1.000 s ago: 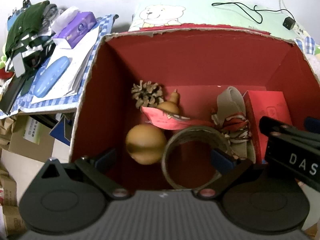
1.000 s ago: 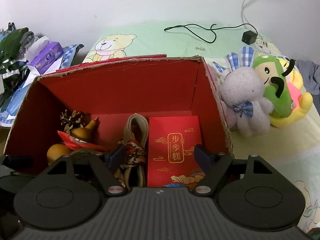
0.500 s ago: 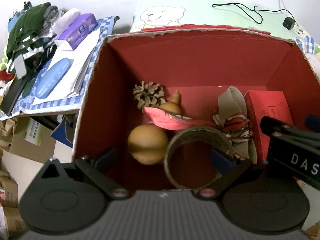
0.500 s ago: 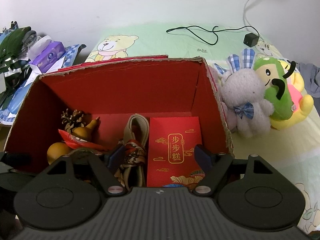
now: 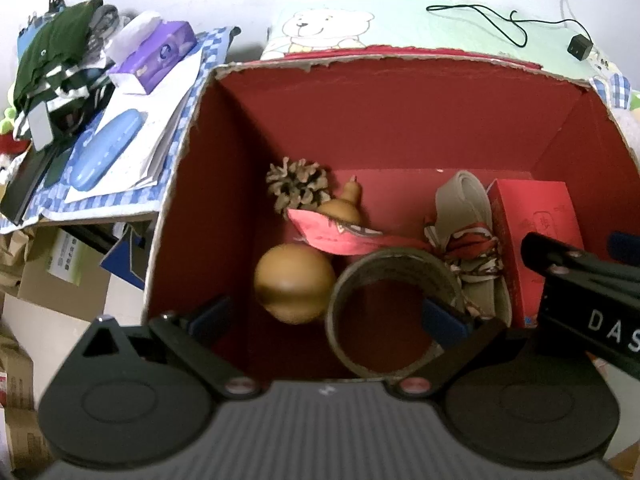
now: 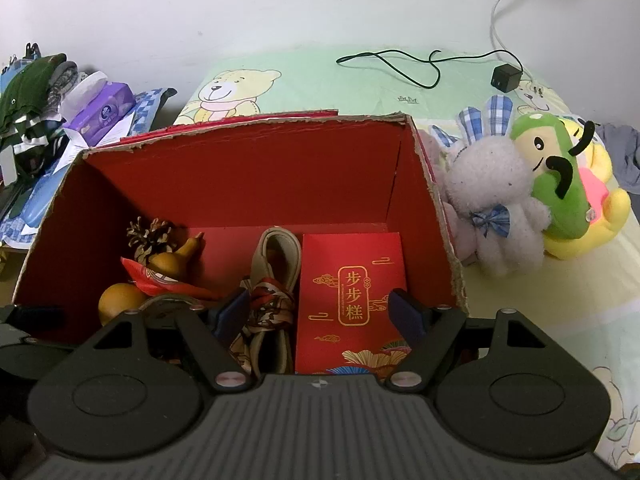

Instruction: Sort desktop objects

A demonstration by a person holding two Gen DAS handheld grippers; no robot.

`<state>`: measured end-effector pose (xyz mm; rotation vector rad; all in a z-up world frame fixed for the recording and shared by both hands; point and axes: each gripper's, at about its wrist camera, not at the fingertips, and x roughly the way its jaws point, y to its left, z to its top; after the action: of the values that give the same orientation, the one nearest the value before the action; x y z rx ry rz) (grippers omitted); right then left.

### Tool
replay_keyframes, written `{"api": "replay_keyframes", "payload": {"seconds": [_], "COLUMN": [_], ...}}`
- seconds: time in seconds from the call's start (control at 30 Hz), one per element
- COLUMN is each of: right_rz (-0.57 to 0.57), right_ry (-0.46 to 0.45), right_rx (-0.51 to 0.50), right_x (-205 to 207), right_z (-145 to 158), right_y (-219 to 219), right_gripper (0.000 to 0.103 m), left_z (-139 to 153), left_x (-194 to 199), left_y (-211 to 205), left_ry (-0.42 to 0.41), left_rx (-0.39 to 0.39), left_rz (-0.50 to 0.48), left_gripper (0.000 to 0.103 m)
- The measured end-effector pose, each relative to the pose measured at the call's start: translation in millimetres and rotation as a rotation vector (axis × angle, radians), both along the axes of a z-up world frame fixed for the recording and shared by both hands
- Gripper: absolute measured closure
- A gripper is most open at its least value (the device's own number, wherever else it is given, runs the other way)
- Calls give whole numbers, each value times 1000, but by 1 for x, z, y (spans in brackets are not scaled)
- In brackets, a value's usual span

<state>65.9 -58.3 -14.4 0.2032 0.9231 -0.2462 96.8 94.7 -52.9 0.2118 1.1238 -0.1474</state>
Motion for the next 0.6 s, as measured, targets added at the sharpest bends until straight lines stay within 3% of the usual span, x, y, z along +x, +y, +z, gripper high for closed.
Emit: {"api": "replay_keyframes", "payload": {"seconds": [0.6], "right_rz": [13], "right_ry": [-13], "right_rx": [-12], "right_x": [-4], "right_z": [0], "right_y": [-2], "right_gripper": [25], "left_z": [-1], "left_x": [-3], "left_y": [-2], "left_ry": [11], "left_rx": [-3], "left_rz": [0], "left_gripper": [2]}}
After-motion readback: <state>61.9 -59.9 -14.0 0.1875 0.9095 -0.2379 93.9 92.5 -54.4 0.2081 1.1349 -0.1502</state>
